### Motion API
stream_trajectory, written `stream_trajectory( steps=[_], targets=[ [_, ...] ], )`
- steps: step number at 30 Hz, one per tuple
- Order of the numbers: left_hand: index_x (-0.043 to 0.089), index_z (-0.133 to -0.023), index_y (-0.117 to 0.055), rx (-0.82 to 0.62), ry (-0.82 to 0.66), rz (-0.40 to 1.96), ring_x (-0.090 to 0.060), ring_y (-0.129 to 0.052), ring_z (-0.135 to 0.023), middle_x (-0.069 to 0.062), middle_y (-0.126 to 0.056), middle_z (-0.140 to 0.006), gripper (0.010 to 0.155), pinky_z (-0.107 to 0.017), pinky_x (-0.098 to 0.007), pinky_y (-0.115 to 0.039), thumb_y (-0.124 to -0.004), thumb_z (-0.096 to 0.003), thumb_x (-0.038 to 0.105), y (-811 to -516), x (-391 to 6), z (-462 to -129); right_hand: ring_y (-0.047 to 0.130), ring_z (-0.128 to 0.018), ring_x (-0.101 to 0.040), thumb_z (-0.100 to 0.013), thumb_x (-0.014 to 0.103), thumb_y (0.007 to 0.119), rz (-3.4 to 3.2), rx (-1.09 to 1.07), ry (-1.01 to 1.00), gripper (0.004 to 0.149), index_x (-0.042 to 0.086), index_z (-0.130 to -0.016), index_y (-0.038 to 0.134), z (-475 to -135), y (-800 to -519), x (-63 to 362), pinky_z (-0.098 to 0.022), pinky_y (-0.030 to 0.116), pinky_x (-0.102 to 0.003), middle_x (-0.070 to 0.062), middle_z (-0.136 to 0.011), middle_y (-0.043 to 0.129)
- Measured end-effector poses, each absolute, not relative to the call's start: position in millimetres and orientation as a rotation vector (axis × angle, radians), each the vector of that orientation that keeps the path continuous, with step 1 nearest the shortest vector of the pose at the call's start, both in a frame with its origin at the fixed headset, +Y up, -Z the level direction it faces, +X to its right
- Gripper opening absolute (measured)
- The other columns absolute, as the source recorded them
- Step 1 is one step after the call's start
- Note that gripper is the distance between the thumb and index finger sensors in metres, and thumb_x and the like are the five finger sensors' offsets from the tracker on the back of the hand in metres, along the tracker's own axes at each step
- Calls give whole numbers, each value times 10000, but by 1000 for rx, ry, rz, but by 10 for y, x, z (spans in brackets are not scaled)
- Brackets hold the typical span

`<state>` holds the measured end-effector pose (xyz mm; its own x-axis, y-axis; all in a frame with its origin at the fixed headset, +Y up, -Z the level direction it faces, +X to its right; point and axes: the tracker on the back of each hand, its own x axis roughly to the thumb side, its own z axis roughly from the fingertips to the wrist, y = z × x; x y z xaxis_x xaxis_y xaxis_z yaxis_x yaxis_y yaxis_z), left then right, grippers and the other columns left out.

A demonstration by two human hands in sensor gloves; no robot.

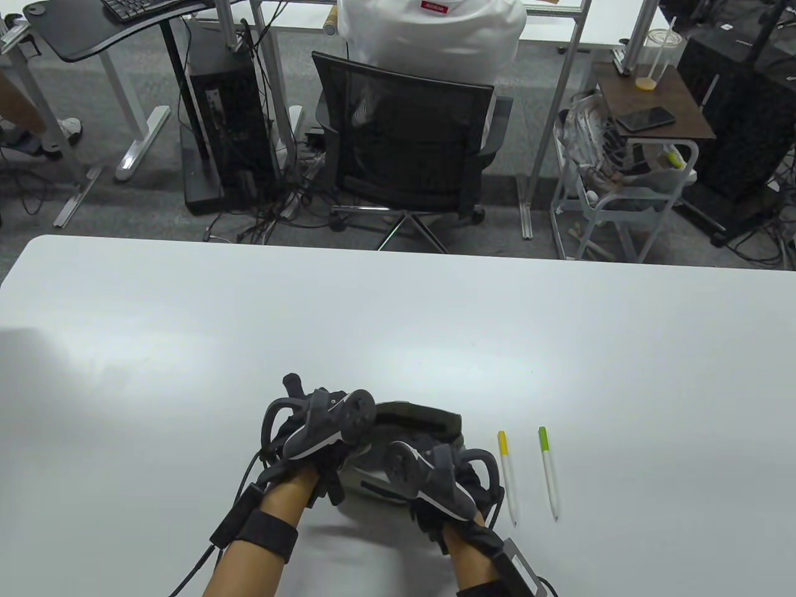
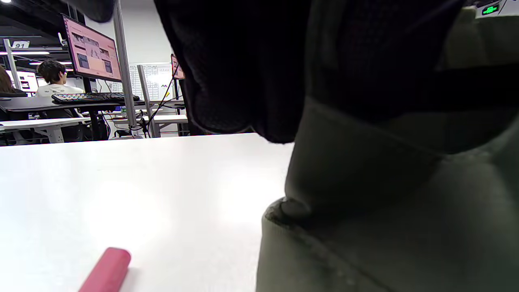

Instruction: Twist to extend twist pen refills

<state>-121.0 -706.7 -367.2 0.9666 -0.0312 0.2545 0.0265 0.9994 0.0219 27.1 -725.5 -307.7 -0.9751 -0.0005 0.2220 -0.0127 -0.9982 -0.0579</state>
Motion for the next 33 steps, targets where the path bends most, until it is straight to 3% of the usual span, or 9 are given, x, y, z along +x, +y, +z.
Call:
stream_trajectory(
  steps=[3,4,9,17,28,33],
  targets=[
    [211,-876,-878,37,-255,-41,-308,-992,-730,-42,-1025,-744,477,-676,-806,-413,-889,-469,461,-7079,-1218,-3693,1003,-377,-102,-275,415,885,3167,265,309,675,198,-907,789,-3098,-7434,224,-228,869,-238,-82,-859,891],
    [210,-874,-879,35,-256,-43,-306,-993,-726,-40,-1025,-739,479,-676,-806,-415,-886,-469,467,-7082,-1218,-3698,984,-393,-91,-287,404,875,3186,256,342,669,214,-920,768,-3096,-7455,211,-244,861,-232,-73,-887,856],
    [205,-879,-873,28,-247,-44,-308,-989,-726,-43,-1019,-739,485,-677,-805,-412,-875,-473,470,-7090,-1222,-3714,986,-355,-88,-309,335,873,3237,309,293,473,259,-776,885,-3090,-7491,132,-223,868,-241,-12,-715,963],
    [203,-875,-873,38,-246,-49,-302,-993,-717,-39,-1020,-728,483,-676,-805,-415,-869,-469,465,-7098,-1235,-3714,970,-388,-94,-300,355,900,3163,355,473,521,265,-811,846,-3111,-7519,180,-256,853,-252,-12,-748,926],
    [211,-891,-860,34,-251,-14,-308,-983,-748,-36,-1012,-761,484,-674,-808,-410,-863,-474,456,-7116,-1276,-3700,972,-364,-98,-282,347,883,3189,388,399,447,302,-727,882,-3106,-7550,148,-241,854,-258,-8,-697,945],
    [237,-878,-864,42,-260,2,-300,-985,-755,-23,-1014,-759,453,-675,-808,-407,-858,-472,439,-7123,-1283,-3700,959,-372,-93,-299,337,832,3164,384,371,454,294,-749,878,-3104,-7554,194,-252,846,-255,0,-712,930]
  ],
)
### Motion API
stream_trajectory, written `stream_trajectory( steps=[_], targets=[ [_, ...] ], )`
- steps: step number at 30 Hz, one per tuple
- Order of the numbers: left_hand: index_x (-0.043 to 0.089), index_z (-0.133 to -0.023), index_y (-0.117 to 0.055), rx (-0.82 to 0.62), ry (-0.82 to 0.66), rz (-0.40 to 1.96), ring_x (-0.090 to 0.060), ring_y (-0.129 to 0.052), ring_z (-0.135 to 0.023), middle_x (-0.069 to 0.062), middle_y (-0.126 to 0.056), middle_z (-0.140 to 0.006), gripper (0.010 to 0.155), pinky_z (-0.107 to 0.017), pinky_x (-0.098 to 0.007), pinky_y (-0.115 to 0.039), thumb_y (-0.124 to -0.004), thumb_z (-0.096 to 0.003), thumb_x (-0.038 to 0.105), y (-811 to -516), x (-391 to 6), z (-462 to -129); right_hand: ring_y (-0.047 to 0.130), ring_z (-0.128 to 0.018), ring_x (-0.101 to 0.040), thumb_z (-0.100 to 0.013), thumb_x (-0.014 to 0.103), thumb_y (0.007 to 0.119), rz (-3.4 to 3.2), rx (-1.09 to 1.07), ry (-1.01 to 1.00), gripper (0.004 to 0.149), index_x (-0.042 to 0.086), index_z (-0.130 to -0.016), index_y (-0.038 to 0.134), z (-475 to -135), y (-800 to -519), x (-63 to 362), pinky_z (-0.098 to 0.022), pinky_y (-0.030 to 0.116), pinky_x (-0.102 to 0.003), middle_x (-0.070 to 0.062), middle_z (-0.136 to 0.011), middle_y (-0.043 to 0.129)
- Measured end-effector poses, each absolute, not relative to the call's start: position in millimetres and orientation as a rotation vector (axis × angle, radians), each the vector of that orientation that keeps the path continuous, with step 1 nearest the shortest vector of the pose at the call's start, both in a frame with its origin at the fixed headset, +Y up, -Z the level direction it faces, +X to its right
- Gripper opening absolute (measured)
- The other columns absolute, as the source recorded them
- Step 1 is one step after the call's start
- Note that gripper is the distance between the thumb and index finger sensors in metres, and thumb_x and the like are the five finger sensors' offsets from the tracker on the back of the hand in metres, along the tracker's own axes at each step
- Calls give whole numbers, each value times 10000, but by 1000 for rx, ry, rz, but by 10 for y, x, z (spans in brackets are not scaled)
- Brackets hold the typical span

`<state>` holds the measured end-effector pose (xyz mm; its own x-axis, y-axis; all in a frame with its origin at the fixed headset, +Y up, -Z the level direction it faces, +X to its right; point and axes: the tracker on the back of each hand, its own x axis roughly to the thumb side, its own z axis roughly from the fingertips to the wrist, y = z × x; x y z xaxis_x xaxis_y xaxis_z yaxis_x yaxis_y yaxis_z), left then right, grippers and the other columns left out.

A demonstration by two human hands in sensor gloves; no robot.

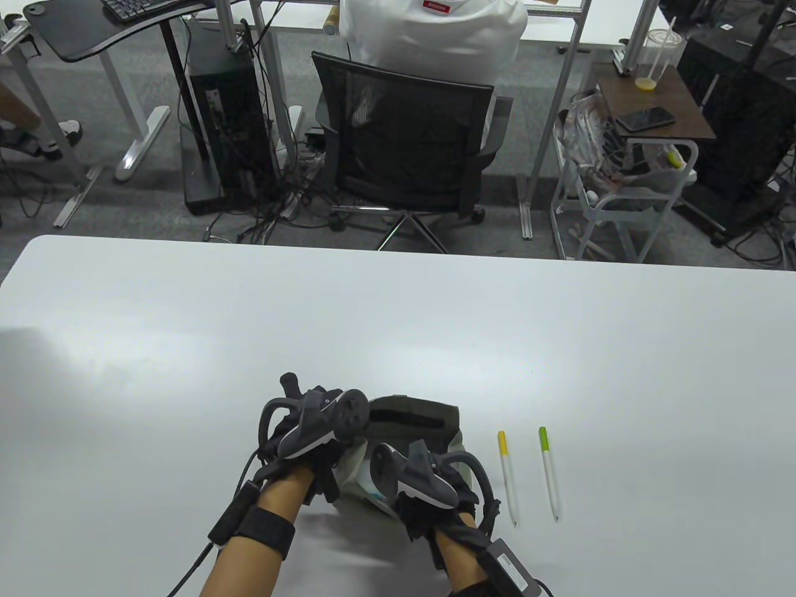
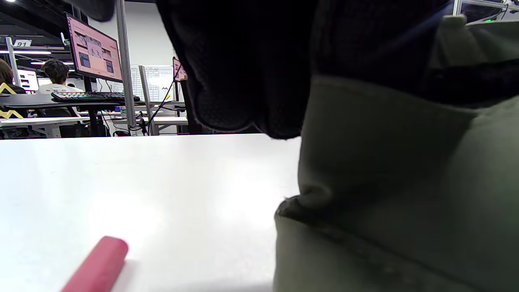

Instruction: Twist to extend twist pen refills

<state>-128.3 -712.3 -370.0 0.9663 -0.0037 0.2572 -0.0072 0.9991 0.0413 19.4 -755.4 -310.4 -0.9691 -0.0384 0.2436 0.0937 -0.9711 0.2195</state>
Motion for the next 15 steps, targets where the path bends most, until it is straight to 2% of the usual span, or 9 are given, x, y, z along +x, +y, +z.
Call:
stream_trajectory(
  steps=[4,10,14,15],
  targets=[
    [241,-874,-867,36,-262,9,-299,-986,-756,-19,-1015,-760,450,-675,-808,-406,-857,-471,441,-7126,-1293,-3706,956,-375,-89,-321,318,774,-3122,-315,-309,462,266,-773,853,-3116,-7529,288,-252,848,-251,-36,-722,912],
    [232,-887,-861,24,-260,27,-306,-982,-763,-26,-1012,-771,467,-673,-811,-404,-860,-473,450,-7125,-1314,-3712,988,-370,-114,-326,288,769,-3324,-263,-216,454,242,-766,873,-3116,-7361,447,-239,864,-272,-58,-704,938],
    [217,-952,-824,-31,-257,97,-344,-945,-826,-58,-981,-854,528,-667,-821,-383,-853,-482,455,-7072,-1369,-3693,991,-340,-119,-322,295,777,-3453,-204,48,450,237,-754,888,-3046,-7129,597,-215,857,-274,-57,-675,960],
    [207,-983,-800,-36,-257,119,-363,-925,-852,-73,-958,-897,563,-665,-826,-373,-846,-487,468,-7022,-1396,-3670,991,-331,-116,-321,298,778,-3499,-192,169,450,237,-753,890,-3007,-7051,658,-210,856,-272,-56,-672,964]
  ],
)
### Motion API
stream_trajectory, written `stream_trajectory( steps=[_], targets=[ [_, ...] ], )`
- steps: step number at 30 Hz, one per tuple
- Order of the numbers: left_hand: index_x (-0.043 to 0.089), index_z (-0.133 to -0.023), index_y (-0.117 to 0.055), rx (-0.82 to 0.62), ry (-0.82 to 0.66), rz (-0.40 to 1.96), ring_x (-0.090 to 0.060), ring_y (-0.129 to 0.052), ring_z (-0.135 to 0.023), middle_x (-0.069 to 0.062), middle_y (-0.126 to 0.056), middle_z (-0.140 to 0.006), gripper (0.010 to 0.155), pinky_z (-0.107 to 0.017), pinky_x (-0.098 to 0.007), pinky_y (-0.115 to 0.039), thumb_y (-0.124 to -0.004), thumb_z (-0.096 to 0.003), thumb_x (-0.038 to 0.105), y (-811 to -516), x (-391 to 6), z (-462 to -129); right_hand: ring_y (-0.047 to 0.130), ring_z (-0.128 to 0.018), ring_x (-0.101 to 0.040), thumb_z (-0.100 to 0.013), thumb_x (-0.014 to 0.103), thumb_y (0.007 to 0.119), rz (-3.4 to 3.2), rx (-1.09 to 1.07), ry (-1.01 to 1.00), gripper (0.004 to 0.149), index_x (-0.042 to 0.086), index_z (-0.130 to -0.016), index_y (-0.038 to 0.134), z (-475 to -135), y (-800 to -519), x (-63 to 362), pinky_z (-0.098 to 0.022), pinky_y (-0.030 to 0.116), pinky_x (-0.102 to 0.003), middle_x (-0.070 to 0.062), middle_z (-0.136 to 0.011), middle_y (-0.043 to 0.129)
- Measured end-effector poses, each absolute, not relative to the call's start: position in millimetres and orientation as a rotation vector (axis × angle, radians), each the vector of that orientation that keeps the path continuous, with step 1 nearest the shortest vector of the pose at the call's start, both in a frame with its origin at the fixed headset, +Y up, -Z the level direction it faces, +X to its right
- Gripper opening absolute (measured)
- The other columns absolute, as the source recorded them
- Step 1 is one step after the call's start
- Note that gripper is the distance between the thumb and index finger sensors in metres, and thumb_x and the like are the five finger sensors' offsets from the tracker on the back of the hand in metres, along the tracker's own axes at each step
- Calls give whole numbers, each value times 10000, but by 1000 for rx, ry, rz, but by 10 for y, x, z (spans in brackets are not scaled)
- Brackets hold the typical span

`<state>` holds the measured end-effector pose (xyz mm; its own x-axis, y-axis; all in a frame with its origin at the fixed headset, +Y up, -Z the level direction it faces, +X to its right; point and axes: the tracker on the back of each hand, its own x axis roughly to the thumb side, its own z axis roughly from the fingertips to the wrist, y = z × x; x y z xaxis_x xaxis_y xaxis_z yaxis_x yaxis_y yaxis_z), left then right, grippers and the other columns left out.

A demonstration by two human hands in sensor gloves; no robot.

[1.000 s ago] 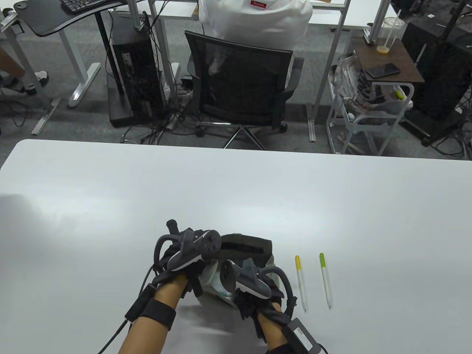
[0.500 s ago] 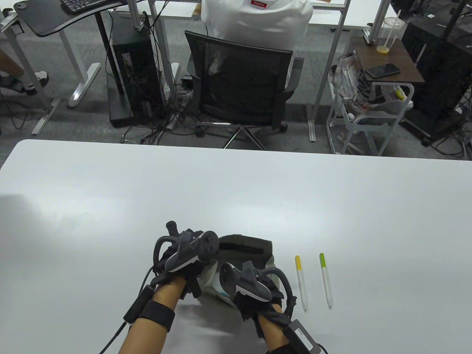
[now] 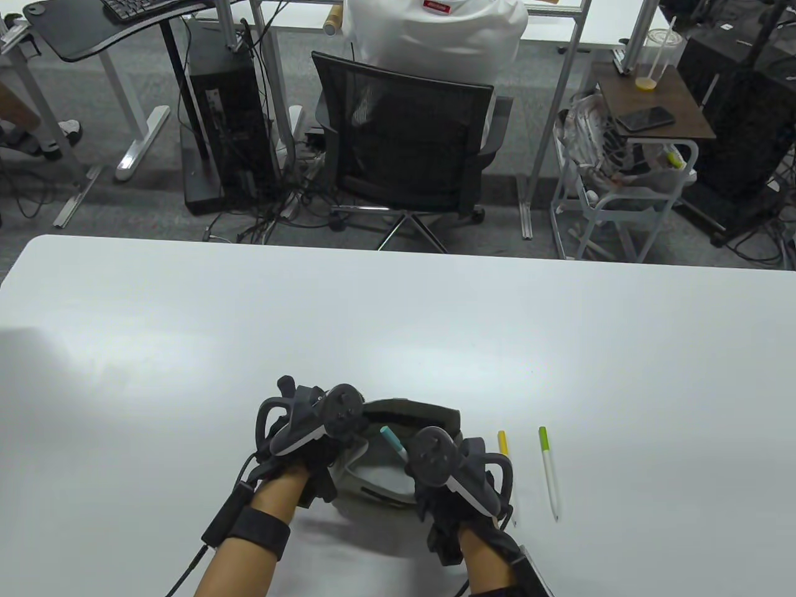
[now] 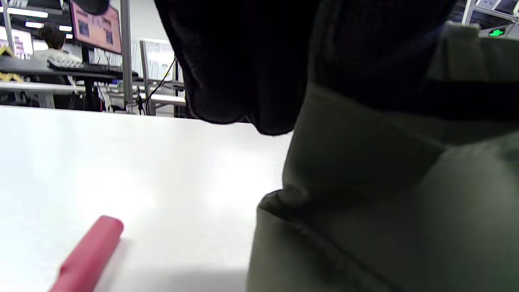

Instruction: Twist to extend twist pen refills

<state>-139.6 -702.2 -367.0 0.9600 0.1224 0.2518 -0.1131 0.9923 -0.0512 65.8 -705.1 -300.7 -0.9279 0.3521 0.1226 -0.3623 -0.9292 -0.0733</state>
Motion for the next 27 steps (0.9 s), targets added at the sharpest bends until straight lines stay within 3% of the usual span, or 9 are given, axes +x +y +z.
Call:
stream_trajectory(
  steps=[5,10,15,19,24,27],
  targets=[
    [182,-1043,-741,36,-276,211,-389,-887,-888,-104,-913,-958,628,-663,-829,-353,-813,-506,500,-6699,-1470,-3544,990,-285,-97,-324,316,782,2533,57,-330,451,224,-751,894,-2905,-6898,851,-178,855,-252,-56,-648,978],
    [168,-1042,-744,161,-322,364,-394,-887,-878,-116,-910,-956,611,-663,-826,-355,-780,-532,501,-6279,-1441,-3320,985,-258,-88,-328,329,781,2384,14,-418,453,207,-751,888,-2858,-6838,924,-163,852,-248,-62,-623,981],
    [147,-1015,-784,175,-384,371,-394,-912,-842,-126,-940,-919,613,-663,-823,-371,-769,-537,530,-6010,-1274,-3114,983,-261,-86,-331,337,783,2338,52,-445,452,209,-754,884,-2807,-6793,874,-167,851,-246,-59,-626,977],
    [132,-1004,-799,242,-395,370,-394,-928,-819,-130,-953,-899,628,-661,-821,-384,-778,-530,545,-5876,-1137,-3003,982,-258,-84,-331,341,788,2348,87,-462,451,210,-751,886,-2777,-6762,838,-166,850,-245,-60,-624,978],
    [115,-1015,-788,182,-374,305,-406,-916,-825,-145,-942,-909,681,-661,-821,-387,-783,-518,580,-5811,-949,-2961,980,-258,-86,-332,345,793,2366,111,-476,451,206,-750,888,-2748,-6751,792,-166,849,-246,-62,-620,978],
    [131,-957,-830,242,-364,290,-373,-958,-755,-113,-980,-835,622,-667,-808,-414,-821,-503,557,-5798,-875,-2942,980,-258,-85,-332,346,795,2378,125,-478,451,206,-750,888,-2741,-6757,768,-166,849,-245,-61,-621,977]
  ],
)
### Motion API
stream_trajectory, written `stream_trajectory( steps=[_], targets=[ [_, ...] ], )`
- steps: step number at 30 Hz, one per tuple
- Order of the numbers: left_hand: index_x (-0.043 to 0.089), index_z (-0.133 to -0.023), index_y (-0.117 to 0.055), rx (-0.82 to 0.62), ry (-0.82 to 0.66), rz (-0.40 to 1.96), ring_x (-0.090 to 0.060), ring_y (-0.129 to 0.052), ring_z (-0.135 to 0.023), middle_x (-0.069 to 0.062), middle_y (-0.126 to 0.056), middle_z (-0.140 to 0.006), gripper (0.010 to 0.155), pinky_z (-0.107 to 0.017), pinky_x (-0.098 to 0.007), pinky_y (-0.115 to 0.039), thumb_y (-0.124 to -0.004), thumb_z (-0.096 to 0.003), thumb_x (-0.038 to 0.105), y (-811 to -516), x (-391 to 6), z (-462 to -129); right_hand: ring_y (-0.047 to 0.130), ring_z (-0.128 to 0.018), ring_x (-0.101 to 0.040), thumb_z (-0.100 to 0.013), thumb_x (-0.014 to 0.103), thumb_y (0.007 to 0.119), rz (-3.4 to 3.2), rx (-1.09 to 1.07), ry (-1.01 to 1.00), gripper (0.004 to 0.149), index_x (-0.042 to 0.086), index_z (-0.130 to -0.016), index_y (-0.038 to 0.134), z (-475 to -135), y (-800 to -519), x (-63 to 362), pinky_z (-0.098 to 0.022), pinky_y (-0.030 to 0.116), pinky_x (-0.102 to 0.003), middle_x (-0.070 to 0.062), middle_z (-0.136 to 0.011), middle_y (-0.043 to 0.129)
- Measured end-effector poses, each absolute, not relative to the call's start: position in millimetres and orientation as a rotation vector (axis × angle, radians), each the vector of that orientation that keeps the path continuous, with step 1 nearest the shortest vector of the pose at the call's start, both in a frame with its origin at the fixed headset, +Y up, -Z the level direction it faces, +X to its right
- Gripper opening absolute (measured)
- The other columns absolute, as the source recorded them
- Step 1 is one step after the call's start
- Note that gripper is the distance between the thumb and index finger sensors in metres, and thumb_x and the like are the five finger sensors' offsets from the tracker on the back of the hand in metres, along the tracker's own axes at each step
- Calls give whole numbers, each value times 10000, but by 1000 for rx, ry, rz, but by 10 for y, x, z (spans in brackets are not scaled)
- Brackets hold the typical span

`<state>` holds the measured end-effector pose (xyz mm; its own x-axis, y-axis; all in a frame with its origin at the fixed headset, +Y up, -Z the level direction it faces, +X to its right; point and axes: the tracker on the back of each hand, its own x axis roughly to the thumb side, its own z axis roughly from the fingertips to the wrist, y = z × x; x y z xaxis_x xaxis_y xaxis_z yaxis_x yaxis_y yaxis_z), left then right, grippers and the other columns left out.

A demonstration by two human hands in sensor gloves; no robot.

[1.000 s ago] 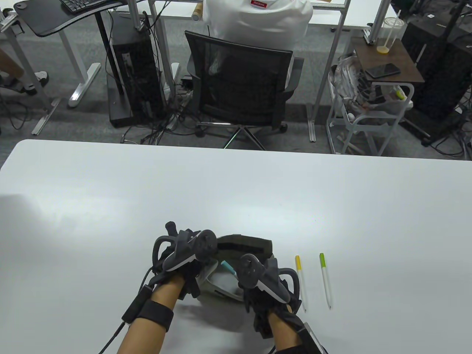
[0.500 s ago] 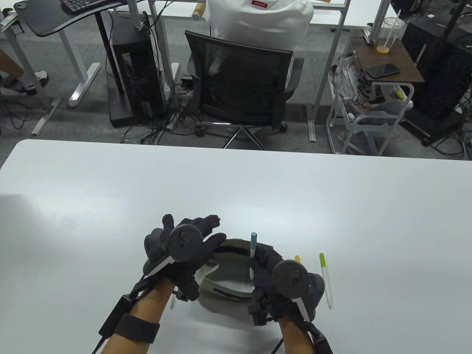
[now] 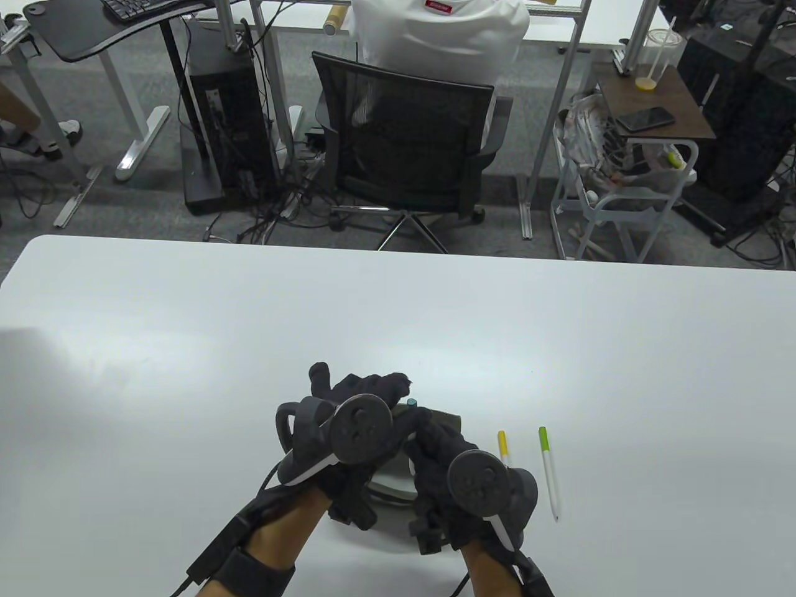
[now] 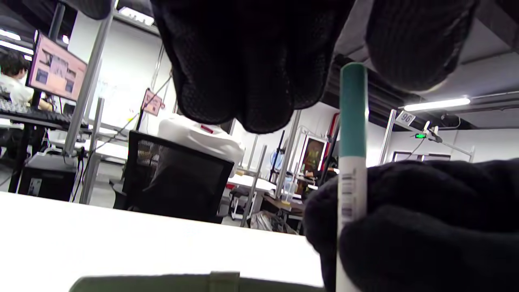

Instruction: Twist to extend twist pen refills

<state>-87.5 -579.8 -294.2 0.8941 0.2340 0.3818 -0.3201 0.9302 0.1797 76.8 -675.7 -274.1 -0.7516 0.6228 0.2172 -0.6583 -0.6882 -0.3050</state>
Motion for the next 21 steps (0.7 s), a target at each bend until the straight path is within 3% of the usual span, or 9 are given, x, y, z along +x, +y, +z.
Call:
stream_trajectory(
  steps=[4,21],
  targets=[
    [147,-884,-872,293,-366,250,-333,-998,-664,-78,-1016,-738,521,-672,-786,-454,-864,-497,495,-5789,-799,-2927,979,-258,-85,-333,344,795,2378,130,-477,450,204,-750,888,-2736,-6758,755,-166,849,-245,-63,-621,977],
    [137,-905,-875,324,-451,264,-328,-1010,-676,-103,-1028,-771,458,-676,-787,-462,-842,-505,359,-5788,-735,-2874,975,-270,-87,-334,332,789,2356,124,-465,447,210,-754,883,-2727,-6736,783,-173,846,-247,-64,-633,971]
  ],
)
